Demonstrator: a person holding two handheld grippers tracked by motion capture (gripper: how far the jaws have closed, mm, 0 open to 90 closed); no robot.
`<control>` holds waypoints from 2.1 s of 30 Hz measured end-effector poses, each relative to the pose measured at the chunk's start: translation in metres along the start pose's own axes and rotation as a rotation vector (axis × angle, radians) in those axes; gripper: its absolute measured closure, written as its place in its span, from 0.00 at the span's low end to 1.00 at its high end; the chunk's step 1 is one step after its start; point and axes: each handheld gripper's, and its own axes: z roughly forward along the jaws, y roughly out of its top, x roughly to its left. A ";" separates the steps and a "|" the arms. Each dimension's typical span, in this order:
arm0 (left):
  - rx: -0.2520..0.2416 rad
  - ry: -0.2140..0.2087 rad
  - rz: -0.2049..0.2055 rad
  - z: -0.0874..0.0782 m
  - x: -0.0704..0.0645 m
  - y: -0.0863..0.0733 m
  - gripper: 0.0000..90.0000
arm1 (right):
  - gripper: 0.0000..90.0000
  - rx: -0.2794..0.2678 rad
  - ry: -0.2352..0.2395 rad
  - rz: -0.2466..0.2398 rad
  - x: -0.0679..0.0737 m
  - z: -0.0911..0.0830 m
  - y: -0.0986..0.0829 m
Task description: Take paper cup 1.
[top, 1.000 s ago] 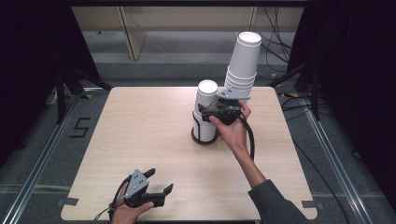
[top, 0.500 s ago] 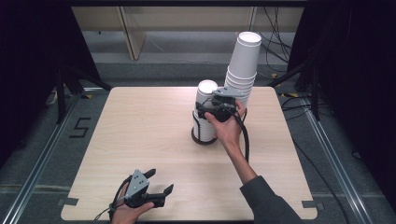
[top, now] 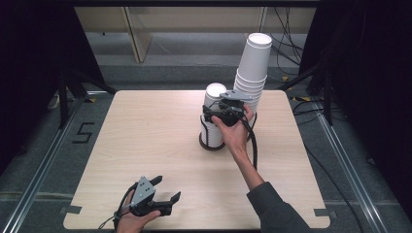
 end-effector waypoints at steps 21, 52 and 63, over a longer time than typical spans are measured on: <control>0.002 -0.012 0.009 0.001 0.000 0.000 0.16 | 0.20 -0.114 -0.006 -0.028 0.004 -0.037 0.040; 0.023 -0.002 0.006 0.002 0.000 -0.001 0.16 | 0.20 -0.159 0.182 -0.101 0.016 -0.109 0.017; 0.017 -0.010 0.004 0.003 0.000 -0.001 0.16 | 0.20 -0.151 0.230 -0.084 0.017 -0.134 0.004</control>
